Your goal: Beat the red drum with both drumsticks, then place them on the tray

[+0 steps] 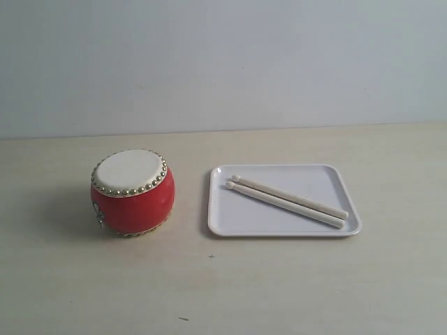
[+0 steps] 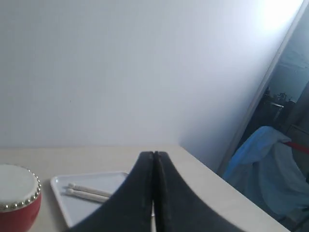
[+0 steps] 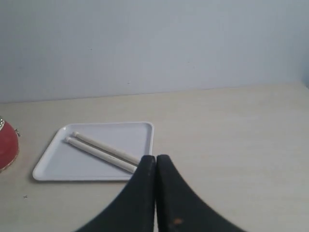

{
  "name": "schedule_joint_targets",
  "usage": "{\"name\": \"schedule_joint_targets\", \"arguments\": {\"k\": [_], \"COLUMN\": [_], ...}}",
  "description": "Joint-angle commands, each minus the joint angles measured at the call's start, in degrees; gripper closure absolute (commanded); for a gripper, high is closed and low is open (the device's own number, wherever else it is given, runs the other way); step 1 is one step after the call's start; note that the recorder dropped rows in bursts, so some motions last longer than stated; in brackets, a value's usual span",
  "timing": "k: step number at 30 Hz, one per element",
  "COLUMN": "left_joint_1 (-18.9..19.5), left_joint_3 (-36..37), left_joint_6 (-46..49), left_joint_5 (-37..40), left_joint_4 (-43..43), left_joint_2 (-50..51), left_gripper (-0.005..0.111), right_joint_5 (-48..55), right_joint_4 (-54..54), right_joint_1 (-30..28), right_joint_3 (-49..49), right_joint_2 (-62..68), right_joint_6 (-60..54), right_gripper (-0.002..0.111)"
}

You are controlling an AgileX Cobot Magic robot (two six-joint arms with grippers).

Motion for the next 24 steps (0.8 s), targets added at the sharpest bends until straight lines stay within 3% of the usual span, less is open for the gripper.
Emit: {"name": "schedule_joint_targets", "arguments": {"k": [1, 24], "left_joint_1": [0.24, 0.24], "left_joint_3": [0.25, 0.25], "left_joint_6": [-0.76, -0.62], "left_joint_5": [-0.52, -0.52], "left_joint_4": [2.69, 2.69], "left_joint_2": [-4.87, -6.9], "left_gripper": [0.107, 0.107], "right_joint_5": [0.08, 0.08], "right_joint_4": [1.01, 2.05], "right_joint_1": [-0.03, -0.03], "right_joint_3": [0.49, 0.49], "right_joint_2": [-0.24, -0.24], "right_joint_6": [-1.18, -1.18], "right_gripper": [0.108, 0.108]}}
